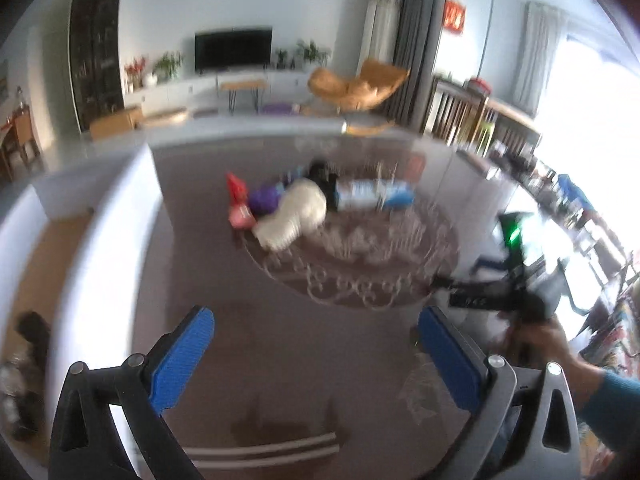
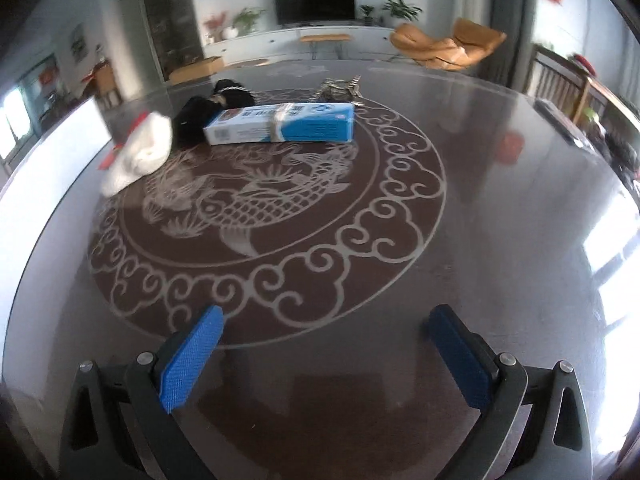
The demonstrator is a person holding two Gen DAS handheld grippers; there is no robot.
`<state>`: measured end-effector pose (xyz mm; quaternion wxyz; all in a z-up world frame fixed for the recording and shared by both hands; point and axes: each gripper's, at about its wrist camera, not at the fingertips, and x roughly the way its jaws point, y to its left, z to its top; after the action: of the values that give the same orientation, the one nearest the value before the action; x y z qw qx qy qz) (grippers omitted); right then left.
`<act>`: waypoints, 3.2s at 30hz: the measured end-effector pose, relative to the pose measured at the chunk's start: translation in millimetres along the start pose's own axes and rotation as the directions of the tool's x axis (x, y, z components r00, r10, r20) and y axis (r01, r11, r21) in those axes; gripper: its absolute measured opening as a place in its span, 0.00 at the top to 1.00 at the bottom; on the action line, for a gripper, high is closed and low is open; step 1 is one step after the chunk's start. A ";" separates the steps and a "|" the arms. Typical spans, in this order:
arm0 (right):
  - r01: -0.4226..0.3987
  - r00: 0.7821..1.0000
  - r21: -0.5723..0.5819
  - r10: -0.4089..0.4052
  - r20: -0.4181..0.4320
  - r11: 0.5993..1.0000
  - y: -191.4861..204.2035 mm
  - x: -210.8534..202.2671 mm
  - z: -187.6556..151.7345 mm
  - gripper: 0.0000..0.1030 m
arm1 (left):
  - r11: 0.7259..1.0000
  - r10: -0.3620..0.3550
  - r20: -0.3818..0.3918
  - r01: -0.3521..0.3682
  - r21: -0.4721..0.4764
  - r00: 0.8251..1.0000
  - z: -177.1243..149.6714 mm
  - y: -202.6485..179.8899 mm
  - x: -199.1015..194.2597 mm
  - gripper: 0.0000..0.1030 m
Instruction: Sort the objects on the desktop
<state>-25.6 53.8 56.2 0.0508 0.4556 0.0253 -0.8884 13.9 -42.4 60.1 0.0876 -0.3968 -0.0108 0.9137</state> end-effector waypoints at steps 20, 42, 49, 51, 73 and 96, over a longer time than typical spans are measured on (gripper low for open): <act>0.007 1.000 -0.007 -0.007 -0.001 1.000 0.8 -0.3 1.1 0.00 | 0.994 0.109 -0.153 -0.107 0.018 0.982 -6.3 -18.7 139.3 0.00; 0.007 1.000 -0.008 -0.007 -0.001 1.000 1.1 -0.1 0.8 0.00 | 0.994 0.108 -0.151 -0.107 0.017 0.983 -6.7 -19.5 137.5 0.00; 0.007 1.000 -0.008 -0.007 -0.001 1.000 1.0 -0.1 0.6 0.00 | 0.994 0.108 -0.151 -0.107 0.018 0.983 -6.6 -19.4 137.6 0.00; 0.007 1.000 -0.008 -0.007 -0.001 1.000 1.0 -0.1 0.4 0.00 | 0.994 0.108 -0.150 -0.106 0.017 0.983 -6.7 -19.4 136.8 0.00; 0.007 1.000 -0.009 -0.007 -0.002 1.000 1.0 -0.1 0.9 0.00 | 0.994 0.107 -0.151 -0.106 0.018 0.983 -6.6 -19.5 136.9 0.00; 0.007 1.000 -0.009 -0.007 -0.002 1.000 0.8 0.1 1.5 0.00 | 0.994 0.109 -0.149 -0.108 0.018 0.983 -7.4 -20.1 136.5 0.00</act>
<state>-26.7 52.9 57.0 0.0497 0.4560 0.0310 -0.8881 -69.1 0.1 -41.9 0.0402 -0.4640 0.0217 0.8847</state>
